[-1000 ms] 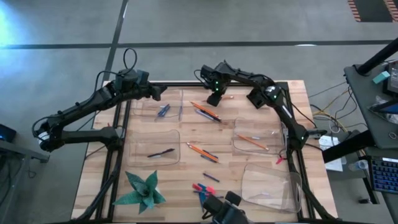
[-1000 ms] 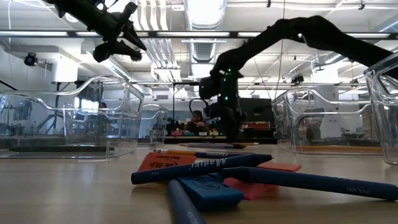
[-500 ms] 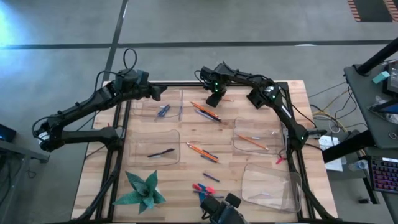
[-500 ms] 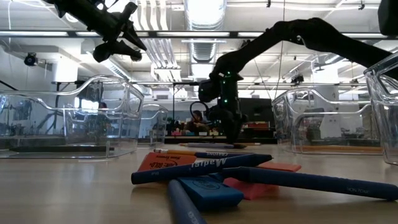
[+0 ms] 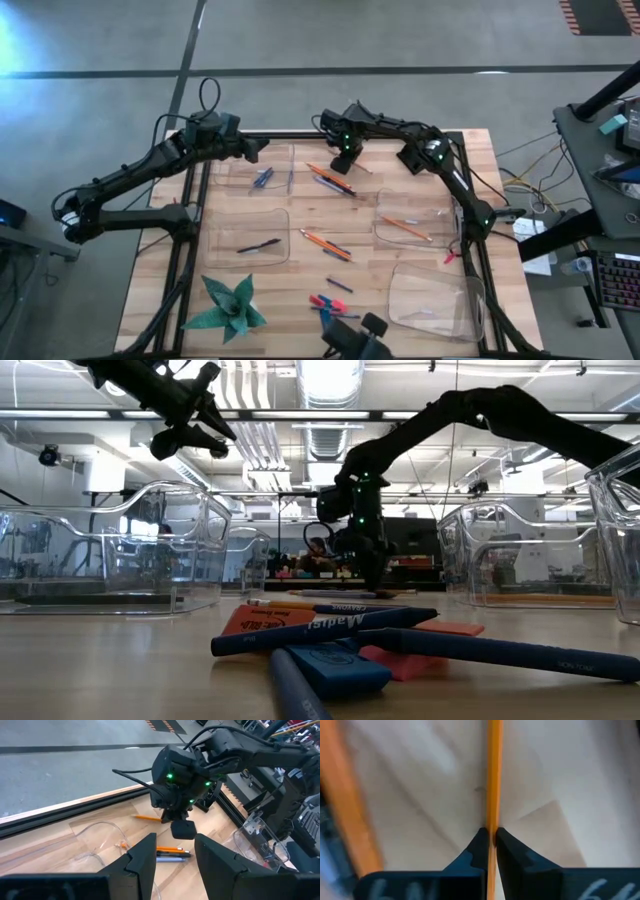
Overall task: Sort crayons/erasers/pens/pencils in bins
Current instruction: Put the orange pencil into the middle right transparent bin
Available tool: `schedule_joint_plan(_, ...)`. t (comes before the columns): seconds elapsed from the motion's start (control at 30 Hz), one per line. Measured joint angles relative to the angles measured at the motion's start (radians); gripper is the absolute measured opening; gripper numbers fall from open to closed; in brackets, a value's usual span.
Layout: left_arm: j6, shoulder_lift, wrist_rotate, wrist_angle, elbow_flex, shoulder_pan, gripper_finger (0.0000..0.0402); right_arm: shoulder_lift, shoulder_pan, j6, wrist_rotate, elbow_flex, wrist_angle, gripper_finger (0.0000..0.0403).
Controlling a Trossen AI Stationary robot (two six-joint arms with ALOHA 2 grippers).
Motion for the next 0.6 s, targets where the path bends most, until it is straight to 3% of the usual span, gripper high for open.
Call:
schedule_joint_plan(0.4,0.0,0.0,0.013,-0.006,0.0,0.0,0.0121,-0.246,0.077,-0.043,0.006,-0.028,-0.024,0.0013)
schedule_joint_plan(0.6,0.0,0.0,0.043,-0.006,0.0,-0.001,0.0121,-0.44,0.143,-0.072,0.012,-0.139,-0.078,0.0013)
